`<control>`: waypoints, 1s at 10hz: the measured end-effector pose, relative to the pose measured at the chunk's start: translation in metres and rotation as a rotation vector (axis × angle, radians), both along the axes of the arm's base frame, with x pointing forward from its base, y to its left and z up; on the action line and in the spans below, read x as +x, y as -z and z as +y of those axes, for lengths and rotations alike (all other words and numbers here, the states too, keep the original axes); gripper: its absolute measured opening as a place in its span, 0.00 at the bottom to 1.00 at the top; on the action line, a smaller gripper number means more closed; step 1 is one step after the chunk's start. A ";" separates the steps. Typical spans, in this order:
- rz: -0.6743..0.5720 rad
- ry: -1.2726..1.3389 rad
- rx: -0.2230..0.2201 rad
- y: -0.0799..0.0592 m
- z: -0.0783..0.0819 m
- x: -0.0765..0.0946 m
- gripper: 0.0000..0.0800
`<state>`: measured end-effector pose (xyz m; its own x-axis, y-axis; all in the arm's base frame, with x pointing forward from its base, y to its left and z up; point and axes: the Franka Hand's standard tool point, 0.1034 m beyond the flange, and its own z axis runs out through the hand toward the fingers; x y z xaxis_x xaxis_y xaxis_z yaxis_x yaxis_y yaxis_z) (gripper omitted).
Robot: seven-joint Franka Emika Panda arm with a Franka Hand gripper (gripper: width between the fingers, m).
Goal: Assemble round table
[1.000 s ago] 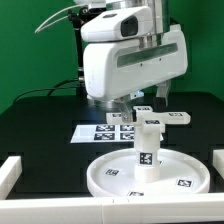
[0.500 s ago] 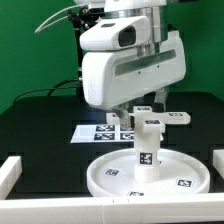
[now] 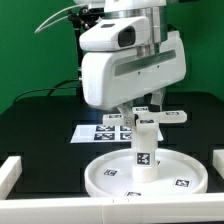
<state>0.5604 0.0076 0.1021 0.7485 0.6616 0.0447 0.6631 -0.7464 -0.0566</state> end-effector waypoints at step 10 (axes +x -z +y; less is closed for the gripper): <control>0.020 0.951 0.051 0.001 0.007 0.000 0.56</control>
Offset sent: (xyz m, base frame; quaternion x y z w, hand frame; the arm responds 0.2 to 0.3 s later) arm 0.0014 -0.0024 -0.0051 0.0352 -0.0094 0.2524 0.9669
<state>0.5605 0.0150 0.1008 0.9730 -0.2278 0.0379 -0.2226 -0.9688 -0.1086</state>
